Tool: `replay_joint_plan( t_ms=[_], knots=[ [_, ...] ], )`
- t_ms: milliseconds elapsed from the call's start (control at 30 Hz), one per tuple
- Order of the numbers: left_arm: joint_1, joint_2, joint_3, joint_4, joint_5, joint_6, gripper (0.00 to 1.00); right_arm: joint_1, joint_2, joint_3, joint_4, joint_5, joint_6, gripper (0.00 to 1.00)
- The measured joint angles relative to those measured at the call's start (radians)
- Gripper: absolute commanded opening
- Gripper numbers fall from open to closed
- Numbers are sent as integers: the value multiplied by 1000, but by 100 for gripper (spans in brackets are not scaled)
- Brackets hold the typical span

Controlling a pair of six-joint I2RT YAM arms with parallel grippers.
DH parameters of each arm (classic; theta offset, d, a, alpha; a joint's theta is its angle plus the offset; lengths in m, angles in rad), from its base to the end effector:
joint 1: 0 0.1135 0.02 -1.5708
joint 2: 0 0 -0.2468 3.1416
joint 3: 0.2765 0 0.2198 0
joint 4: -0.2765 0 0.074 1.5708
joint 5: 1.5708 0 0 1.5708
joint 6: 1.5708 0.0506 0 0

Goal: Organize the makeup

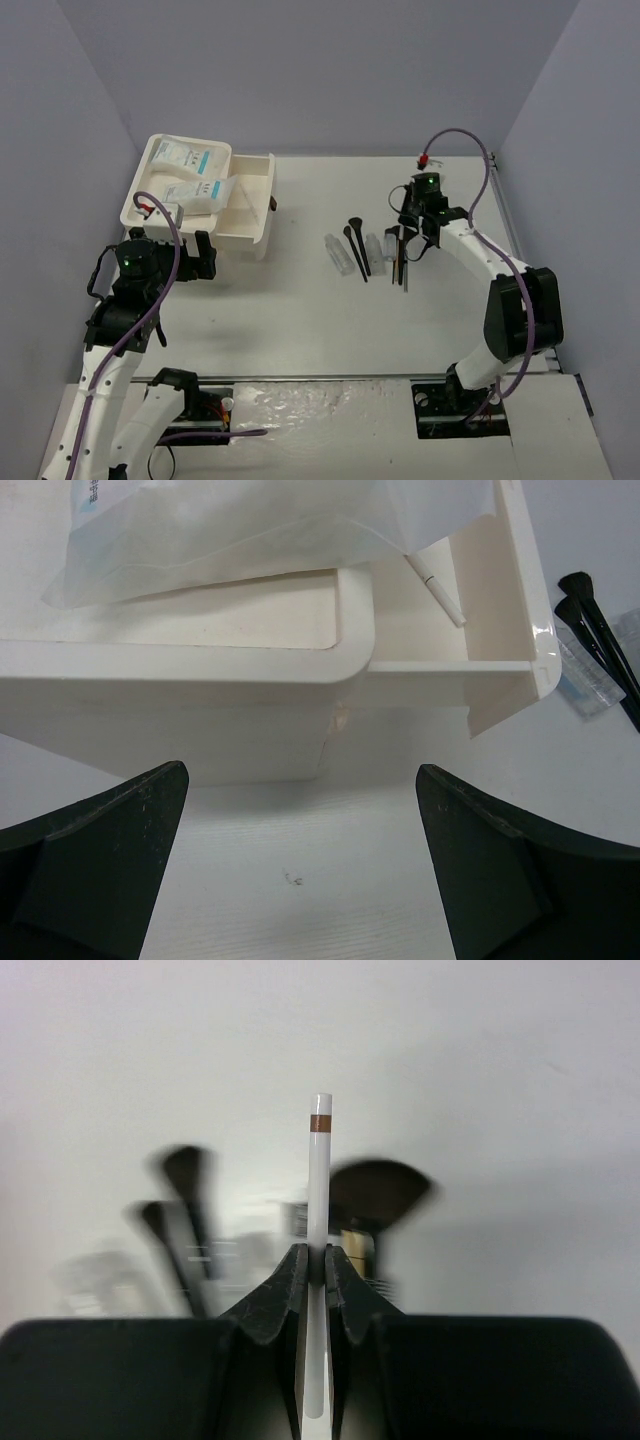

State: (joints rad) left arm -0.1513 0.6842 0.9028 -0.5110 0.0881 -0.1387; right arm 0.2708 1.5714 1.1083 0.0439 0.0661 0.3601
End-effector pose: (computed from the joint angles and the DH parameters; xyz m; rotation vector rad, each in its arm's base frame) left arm 0.1390 -0.0257 0.3381 0.0731 1.8702 -0.2825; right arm 0.3380 0.0904 0.2689 0.1325 2.0008 0.3407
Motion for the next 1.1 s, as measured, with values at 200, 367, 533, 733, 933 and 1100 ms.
replay_joint_plan(
  t_ms=[200, 367, 533, 733, 933, 1100],
  knots=[
    [0, -15, 0, 0, 0, 0, 97, 322, -4, 251, 130, -52, 116, 0],
    [0, -29, 0, 0, -1, 0, 97, 431, 146, 444, 241, -78, 207, 1],
    [0, -34, 0, 0, -2, 0, 97, 488, 324, 572, 280, -71, 268, 15],
    [0, -37, 0, 0, -2, 0, 97, 538, 477, 690, 256, -67, 277, 41],
    [0, -38, 0, 0, -2, 0, 97, 555, 463, 686, 179, 4, 173, 51],
    [0, -39, 0, 0, -2, 0, 97, 518, 264, 477, 85, 133, 61, 50]
  ],
)
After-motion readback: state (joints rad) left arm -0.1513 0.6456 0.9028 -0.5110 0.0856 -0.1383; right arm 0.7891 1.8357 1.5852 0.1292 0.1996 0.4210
